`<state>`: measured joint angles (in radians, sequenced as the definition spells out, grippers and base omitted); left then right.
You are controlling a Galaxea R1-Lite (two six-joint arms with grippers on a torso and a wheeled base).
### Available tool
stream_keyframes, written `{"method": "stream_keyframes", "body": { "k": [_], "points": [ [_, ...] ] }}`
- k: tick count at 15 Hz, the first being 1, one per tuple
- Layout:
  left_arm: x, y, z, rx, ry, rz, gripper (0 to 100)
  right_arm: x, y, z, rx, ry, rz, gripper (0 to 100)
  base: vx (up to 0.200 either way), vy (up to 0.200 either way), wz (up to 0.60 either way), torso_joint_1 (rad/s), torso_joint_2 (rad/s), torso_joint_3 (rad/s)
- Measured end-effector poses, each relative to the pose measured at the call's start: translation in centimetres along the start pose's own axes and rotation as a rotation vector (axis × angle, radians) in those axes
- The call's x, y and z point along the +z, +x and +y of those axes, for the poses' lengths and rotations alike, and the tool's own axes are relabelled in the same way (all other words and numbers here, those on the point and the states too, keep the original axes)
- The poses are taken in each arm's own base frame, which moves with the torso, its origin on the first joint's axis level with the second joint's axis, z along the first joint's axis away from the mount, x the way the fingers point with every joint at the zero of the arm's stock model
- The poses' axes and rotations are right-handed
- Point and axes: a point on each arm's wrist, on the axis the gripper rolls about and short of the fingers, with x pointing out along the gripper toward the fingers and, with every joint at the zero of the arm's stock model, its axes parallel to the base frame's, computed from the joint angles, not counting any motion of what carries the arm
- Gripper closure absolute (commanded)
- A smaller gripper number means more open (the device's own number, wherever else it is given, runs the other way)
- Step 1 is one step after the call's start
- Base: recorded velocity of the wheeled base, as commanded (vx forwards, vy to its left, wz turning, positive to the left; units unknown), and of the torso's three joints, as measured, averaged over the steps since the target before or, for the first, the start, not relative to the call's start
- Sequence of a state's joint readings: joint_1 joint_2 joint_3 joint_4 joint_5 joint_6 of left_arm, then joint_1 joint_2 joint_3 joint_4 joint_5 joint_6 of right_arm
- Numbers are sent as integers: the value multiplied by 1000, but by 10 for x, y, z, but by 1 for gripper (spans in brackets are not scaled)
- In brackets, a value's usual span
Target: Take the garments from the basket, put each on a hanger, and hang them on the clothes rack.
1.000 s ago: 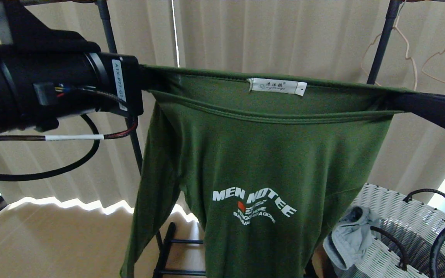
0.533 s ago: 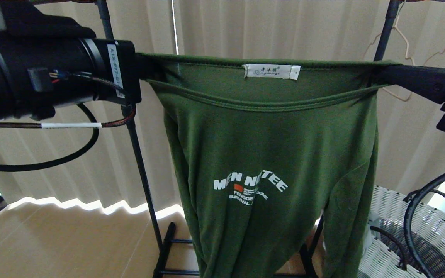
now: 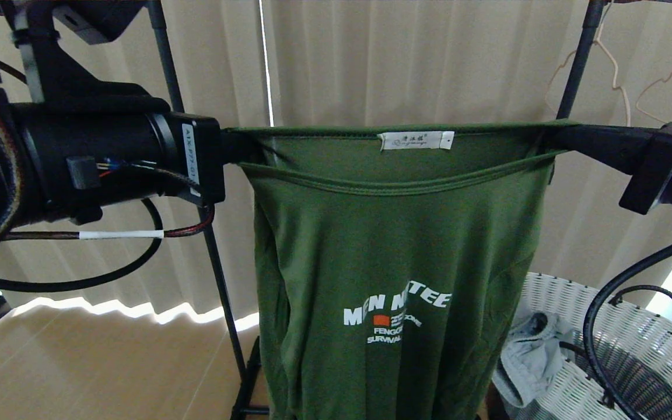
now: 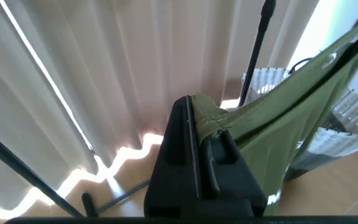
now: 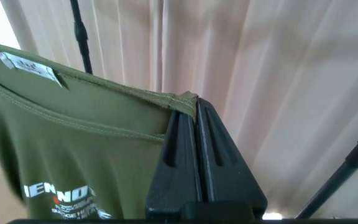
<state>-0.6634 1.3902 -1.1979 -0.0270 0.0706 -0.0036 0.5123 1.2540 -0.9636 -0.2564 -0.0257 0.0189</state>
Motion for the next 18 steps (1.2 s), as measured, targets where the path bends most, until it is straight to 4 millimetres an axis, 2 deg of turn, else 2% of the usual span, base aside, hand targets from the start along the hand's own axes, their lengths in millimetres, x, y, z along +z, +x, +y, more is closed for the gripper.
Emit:
{"method": "stream_keyframes", "body": {
  "k": [5, 8, 12, 14, 18],
  "points": [
    [-14, -1, 2, 11, 2, 45, 100, -2, 11, 0, -1, 4, -4, 100, 0, 0, 0, 0, 0, 0],
    [-16, -7, 1, -4, 6, 45, 100, -3, 33, 0, 3, 5, -46, 100, 0, 0, 0, 0, 0, 0],
    [-17, -24, -6, -143, 10, 53, 100, -1, 77, 1, 8, 6, -91, 100, 0, 0, 0, 0, 0, 0],
    [-16, -33, -6, -158, 11, 50, 100, -2, 95, 2, 10, 7, -98, 100, 0, 0, 0, 0, 0, 0],
    [-12, -44, -11, -192, 16, 20, 100, -10, 110, 2, 5, 7, -71, 100, 0, 0, 0, 0, 0, 0]
  ]
}}
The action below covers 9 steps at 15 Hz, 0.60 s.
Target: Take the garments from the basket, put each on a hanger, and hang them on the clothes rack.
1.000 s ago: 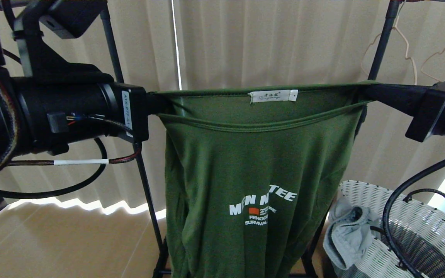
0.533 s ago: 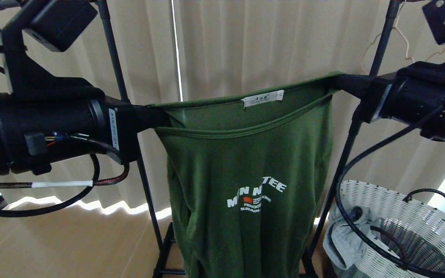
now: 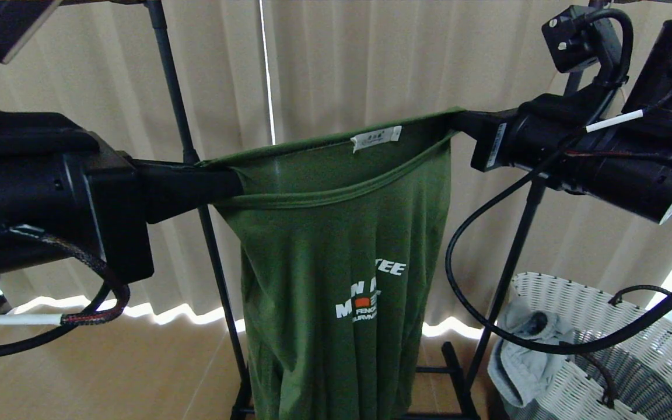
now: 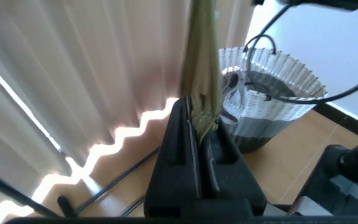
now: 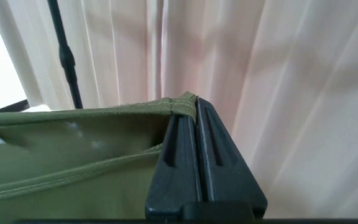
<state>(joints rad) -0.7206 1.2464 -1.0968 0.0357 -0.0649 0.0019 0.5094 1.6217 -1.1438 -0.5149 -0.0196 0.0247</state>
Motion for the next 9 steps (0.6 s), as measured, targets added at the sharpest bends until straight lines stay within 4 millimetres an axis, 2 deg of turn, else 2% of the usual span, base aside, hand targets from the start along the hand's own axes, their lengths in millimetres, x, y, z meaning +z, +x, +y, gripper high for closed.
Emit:
{"method": "stream_keyframes", "body": {
  "k": [4, 7, 9],
  "points": [
    [8, 2, 4, 26, 1, -22, 100, 6, -9, 0, -7, -2, -1, 100, 0, 0, 0, 0, 0, 0],
    [26, 17, 20, 117, 15, -64, 100, 14, -32, -1, -8, -4, 22, 100, 0, 0, 0, 0, 0, 0],
    [32, 34, 29, 212, 16, -81, 100, 14, -56, -1, -4, -5, 45, 100, 0, 0, 0, 0, 0, 0]
  ]
}}
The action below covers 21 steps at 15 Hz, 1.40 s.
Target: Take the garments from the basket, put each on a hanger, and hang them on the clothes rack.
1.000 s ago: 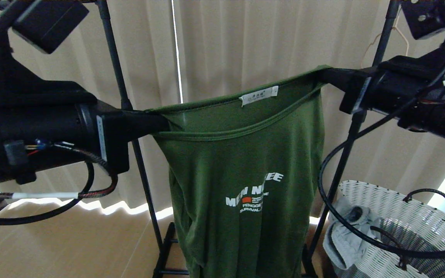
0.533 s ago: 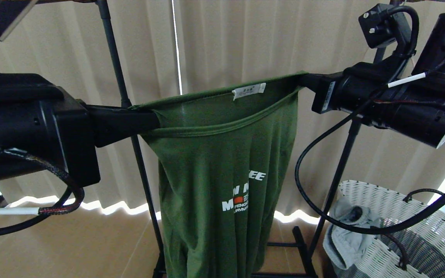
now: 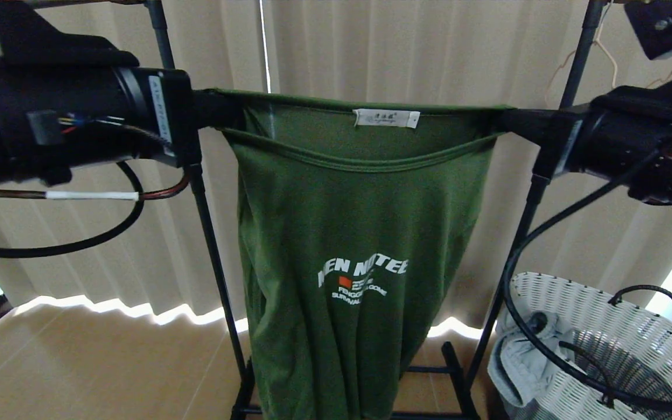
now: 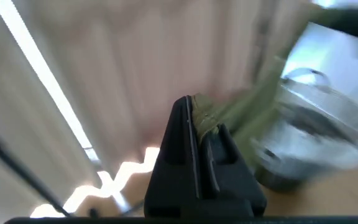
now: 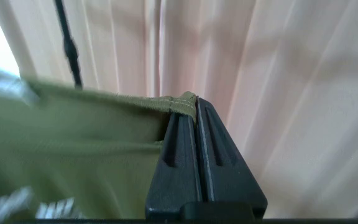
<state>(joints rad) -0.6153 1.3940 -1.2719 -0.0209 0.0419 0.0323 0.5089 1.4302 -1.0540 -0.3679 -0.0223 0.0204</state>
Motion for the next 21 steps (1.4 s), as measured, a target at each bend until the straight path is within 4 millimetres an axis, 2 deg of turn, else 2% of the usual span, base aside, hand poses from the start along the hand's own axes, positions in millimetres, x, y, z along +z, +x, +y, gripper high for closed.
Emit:
{"method": "stream_keyframes", "body": {
  "k": [2, 4, 11, 14, 18, 21],
  "points": [
    [-9, 16, 1, 48, 5, 20, 100, -10, -19, 0, 3, -3, 34, 100, 0, 0, 0, 0, 0, 0],
    [-15, 25, 0, 50, 8, 42, 100, -10, -29, -1, 4, -10, 29, 100, 0, 0, 0, 0, 0, 0],
    [-23, 35, -1, 48, 1, 72, 100, -11, -40, -1, 7, -7, 18, 100, 0, 0, 0, 0, 0, 0],
    [-12, 47, 0, 56, -1, 33, 100, -6, -54, -1, 9, -6, -10, 100, 0, 0, 0, 0, 0, 0],
    [10, 73, 0, 61, -4, -34, 100, -8, -78, 5, 49, -7, -35, 100, 0, 0, 0, 0, 0, 0],
    [10, 101, -1, 60, -6, -36, 100, -14, -92, 8, 93, -9, -35, 100, 0, 0, 0, 0, 0, 0]
  ]
}}
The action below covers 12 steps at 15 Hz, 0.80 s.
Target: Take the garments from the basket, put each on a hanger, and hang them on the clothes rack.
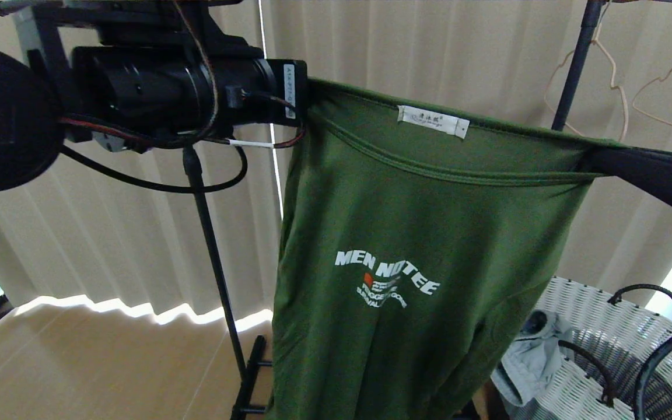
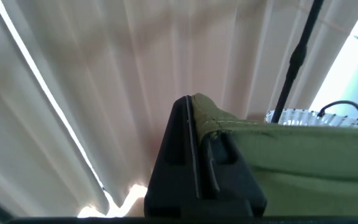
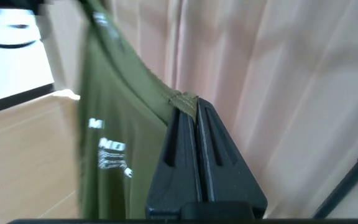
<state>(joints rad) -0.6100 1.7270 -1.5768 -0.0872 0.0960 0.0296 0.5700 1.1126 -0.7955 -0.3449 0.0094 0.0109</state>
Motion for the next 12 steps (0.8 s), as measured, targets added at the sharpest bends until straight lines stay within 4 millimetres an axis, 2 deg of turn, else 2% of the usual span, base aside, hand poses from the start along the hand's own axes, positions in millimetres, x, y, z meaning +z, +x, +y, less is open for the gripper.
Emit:
{"method": "stream_keyframes", "body": {
  "k": [3, 6, 9, 12],
  "points": [
    [-12, 18, -3, -3, 3, 36, 100, -2, -7, 2, 62, 0, -4, 100, 0, 0, 0, 0, 0, 0],
    [-19, 23, -4, -5, 2, 63, 100, -4, -9, 2, 64, 0, -1, 100, 0, 0, 0, 0, 0, 0],
    [-19, 18, -3, -6, 2, 72, 100, -5, -1, -4, 20, -10, 12, 100, 0, 0, 0, 0, 0, 0],
    [-16, 2, -2, -11, 5, 102, 100, -2, 16, -17, -52, -14, 22, 100, 0, 0, 0, 0, 0, 0]
  ]
}}
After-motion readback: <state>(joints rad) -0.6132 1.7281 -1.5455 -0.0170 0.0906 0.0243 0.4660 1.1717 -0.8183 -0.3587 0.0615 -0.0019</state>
